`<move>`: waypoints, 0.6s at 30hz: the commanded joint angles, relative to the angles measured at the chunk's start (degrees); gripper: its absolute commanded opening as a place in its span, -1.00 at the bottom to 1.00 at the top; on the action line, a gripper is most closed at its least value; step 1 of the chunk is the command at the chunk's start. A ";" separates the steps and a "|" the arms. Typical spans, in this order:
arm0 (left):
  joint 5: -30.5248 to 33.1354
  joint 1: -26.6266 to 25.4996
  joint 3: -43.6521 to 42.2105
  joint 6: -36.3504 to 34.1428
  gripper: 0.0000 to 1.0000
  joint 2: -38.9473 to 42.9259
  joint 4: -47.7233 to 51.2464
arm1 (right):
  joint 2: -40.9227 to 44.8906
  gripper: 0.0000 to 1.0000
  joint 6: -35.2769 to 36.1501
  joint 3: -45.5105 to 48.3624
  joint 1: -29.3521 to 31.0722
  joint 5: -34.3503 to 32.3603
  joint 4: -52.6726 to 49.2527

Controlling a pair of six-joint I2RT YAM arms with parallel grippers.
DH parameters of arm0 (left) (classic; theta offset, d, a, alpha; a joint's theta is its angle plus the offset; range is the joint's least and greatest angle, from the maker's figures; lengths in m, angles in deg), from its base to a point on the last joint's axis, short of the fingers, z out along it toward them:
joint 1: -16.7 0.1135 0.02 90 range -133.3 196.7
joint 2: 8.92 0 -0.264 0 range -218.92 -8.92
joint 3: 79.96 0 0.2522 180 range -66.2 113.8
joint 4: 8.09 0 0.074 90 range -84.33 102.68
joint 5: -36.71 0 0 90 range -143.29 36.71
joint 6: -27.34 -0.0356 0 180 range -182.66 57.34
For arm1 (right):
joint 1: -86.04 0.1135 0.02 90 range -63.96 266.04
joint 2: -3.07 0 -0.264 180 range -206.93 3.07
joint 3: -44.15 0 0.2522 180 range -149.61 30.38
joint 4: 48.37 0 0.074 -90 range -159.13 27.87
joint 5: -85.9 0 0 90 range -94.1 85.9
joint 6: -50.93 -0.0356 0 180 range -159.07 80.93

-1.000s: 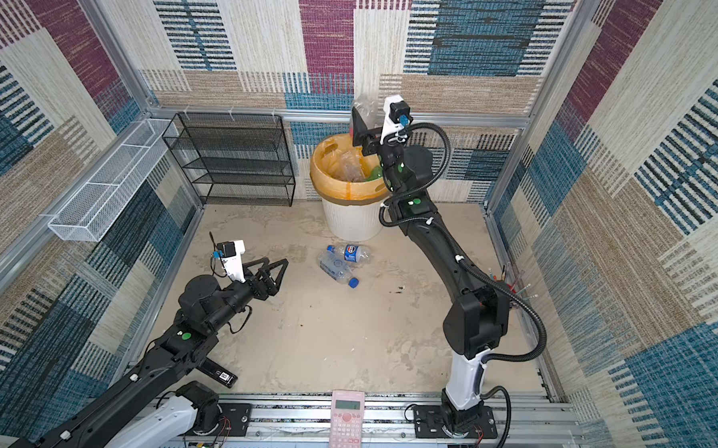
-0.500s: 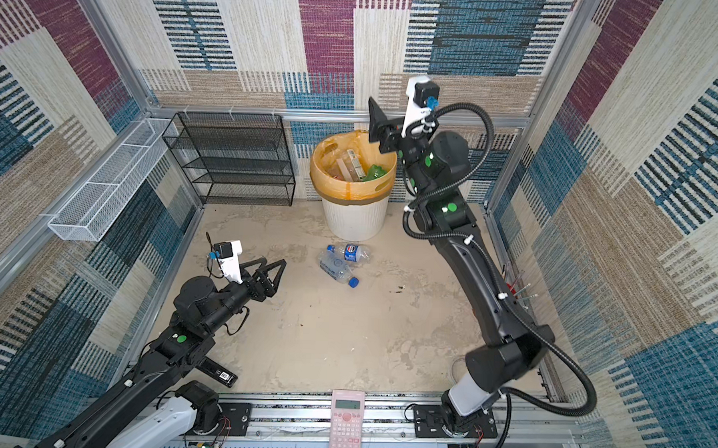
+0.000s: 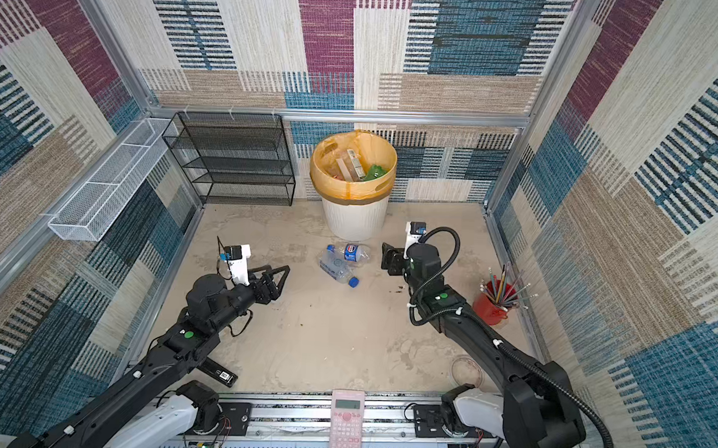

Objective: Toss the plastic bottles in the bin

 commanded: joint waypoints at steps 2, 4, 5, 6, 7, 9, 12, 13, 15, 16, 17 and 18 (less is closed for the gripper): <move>-2.03 0.08 1.95 3.94 0.52 -3.38 1.62 | 0.88 0.67 -6.64 4.93 -0.10 3.02 1.53; -2.46 0.04 3.43 7.35 0.48 -5.90 3.57 | 0.75 0.67 -7.43 6.47 -0.11 3.41 0.66; -2.65 0.08 4.55 8.85 0.45 -7.22 5.28 | 0.83 0.68 -7.68 7.16 -0.10 3.40 0.42; -3.23 0.05 5.66 9.89 0.42 -8.58 6.64 | 1.07 0.68 -8.00 7.85 -0.10 3.47 0.40; -4.06 0.10 6.99 11.56 0.38 -10.33 8.47 | 1.42 0.68 -8.45 8.76 -0.10 3.49 0.43; -4.98 0.08 9.60 14.08 0.32 -13.68 12.58 | 1.96 0.69 -8.82 10.03 -0.23 3.40 0.50; -7.83 -0.10 12.69 17.07 0.18 -18.83 15.93 | 3.00 0.70 -9.09 11.84 -0.28 3.51 0.79; -7.91 -0.42 13.33 18.37 0.10 -20.32 16.89 | 3.46 0.70 -9.20 12.49 -0.28 3.59 1.03; -4.58 -1.79 16.03 19.96 -0.01 -22.84 23.28 | 4.40 0.71 -9.44 13.71 -0.37 3.55 1.35; -2.97 -2.69 17.77 19.84 0.00 -24.20 26.07 | 4.88 0.70 -9.65 14.18 -0.45 3.55 1.37; -1.26 -3.48 19.18 20.36 0.02 -25.23 28.53 | 5.28 0.70 -9.68 14.58 -0.46 3.49 1.25; -0.57 -4.06 20.11 20.90 0.04 -26.12 29.42 | 5.68 0.70 -9.67 14.95 -0.49 3.39 1.07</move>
